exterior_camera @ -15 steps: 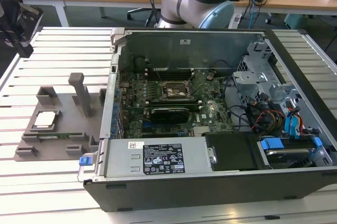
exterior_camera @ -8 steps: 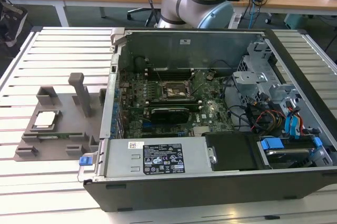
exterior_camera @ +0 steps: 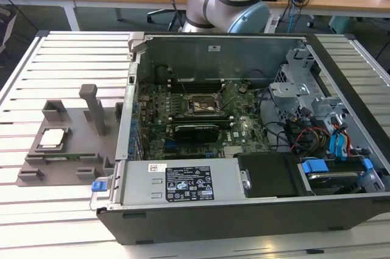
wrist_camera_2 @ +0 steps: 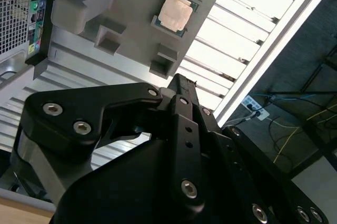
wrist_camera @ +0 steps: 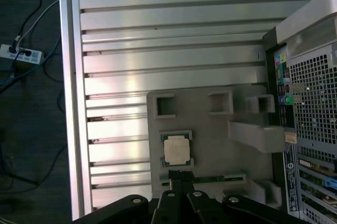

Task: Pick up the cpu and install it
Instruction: 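Reach for the cpu, then pick up the cpu and move it towards the insertion slot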

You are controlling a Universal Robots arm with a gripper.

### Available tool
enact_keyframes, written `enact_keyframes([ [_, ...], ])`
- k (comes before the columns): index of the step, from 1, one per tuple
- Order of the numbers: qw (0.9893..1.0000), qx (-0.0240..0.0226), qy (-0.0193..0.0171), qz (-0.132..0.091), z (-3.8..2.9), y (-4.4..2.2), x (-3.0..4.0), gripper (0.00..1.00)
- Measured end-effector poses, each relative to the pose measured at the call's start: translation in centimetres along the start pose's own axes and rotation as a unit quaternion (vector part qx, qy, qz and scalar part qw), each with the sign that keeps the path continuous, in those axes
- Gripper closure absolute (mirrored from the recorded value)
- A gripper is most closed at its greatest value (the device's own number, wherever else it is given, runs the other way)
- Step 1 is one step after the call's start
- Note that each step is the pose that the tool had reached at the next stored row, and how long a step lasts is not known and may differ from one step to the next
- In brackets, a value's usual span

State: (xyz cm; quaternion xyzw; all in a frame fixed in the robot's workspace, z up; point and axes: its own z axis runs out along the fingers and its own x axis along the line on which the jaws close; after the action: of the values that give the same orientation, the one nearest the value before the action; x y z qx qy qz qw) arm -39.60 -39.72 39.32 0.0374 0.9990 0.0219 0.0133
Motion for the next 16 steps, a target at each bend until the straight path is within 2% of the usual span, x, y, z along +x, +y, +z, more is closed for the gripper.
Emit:
enact_keyframes([
  [2,1.0,0.0,-0.0001,0.0,0.0,-0.01,0.27,0.89],
  [16,1.0,0.0,0.0,0.0,-0.01,-0.02,0.39,0.89],
])
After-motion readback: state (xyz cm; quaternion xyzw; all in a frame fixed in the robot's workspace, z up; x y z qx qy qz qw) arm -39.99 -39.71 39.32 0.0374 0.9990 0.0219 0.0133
